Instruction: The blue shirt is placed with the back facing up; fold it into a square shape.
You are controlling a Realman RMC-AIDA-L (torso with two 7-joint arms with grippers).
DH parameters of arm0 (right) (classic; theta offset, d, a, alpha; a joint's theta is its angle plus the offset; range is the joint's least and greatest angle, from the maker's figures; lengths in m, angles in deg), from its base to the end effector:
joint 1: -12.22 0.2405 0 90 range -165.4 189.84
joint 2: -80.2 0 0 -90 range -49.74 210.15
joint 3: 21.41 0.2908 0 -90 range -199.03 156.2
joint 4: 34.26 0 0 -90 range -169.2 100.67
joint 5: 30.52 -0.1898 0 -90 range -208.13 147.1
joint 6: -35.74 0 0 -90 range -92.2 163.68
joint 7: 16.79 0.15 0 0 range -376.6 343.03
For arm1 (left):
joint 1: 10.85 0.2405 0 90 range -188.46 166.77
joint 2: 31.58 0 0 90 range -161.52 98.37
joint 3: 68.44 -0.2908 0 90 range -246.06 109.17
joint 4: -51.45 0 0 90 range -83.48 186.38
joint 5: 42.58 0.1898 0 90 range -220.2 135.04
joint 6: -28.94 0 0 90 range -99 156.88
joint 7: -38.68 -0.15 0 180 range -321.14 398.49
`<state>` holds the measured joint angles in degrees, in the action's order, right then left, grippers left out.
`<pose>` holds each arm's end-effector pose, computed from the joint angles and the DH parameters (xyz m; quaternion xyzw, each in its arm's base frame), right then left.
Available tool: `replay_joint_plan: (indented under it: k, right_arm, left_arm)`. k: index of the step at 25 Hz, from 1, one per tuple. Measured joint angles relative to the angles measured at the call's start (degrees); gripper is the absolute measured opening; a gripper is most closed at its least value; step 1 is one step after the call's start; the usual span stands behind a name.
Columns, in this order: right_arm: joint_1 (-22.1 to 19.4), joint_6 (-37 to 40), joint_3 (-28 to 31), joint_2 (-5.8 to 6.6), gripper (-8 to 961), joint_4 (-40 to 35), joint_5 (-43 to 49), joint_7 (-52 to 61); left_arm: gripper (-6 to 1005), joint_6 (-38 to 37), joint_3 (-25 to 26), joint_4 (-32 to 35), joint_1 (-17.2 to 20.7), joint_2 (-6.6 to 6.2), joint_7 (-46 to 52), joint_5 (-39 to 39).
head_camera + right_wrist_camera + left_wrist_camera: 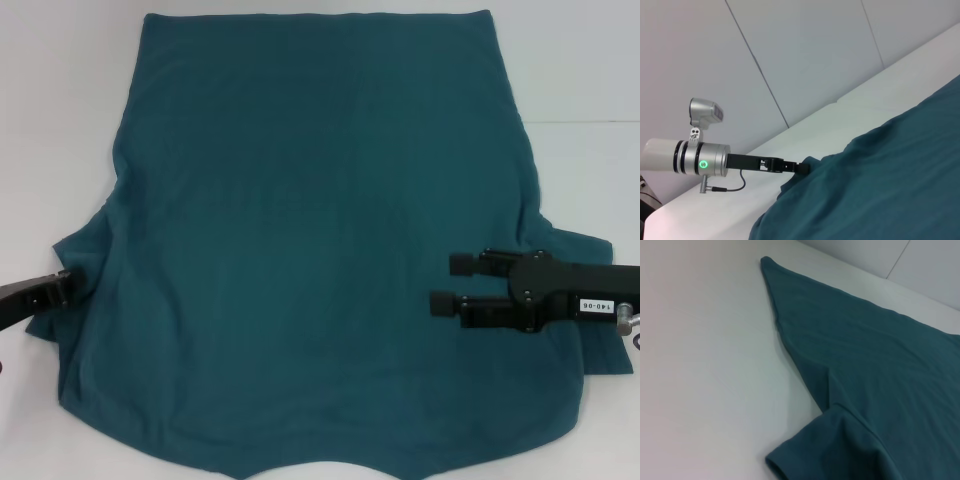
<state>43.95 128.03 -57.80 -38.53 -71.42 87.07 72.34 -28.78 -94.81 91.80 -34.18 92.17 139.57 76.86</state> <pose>0.2699 0.3315 -0.0196 -0.9189 0.2902 0.2521 0.0888 -0.3814 0.3338 -0.0038 -0.7323 -0.5260 -0.2070 0.3797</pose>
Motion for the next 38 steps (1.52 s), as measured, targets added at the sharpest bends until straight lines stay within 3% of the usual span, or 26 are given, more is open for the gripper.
replay_joint_plan:
  k: [4,26,38]
  right_arm:
    - [-0.13,-0.03,-0.01,-0.03,894,0.07,-0.48,-0.16]
    - [-0.5,-0.28,0.09,-0.69,894,0.24,-0.7,-0.2]
    - [-0.35,-0.18,0.09,-0.71,895,0.24,-0.69,-0.23]
  left_arm:
    - [3,-0.01,0.0,0.13,-0.21,-0.14,0.0,0.0]
    - [7,8.02,0.18,3.38,-1.81,-1.84,-0.21,2.28]
    - [9,8.33,0.0,3.78,-3.7,-2.54,-0.44,2.29]
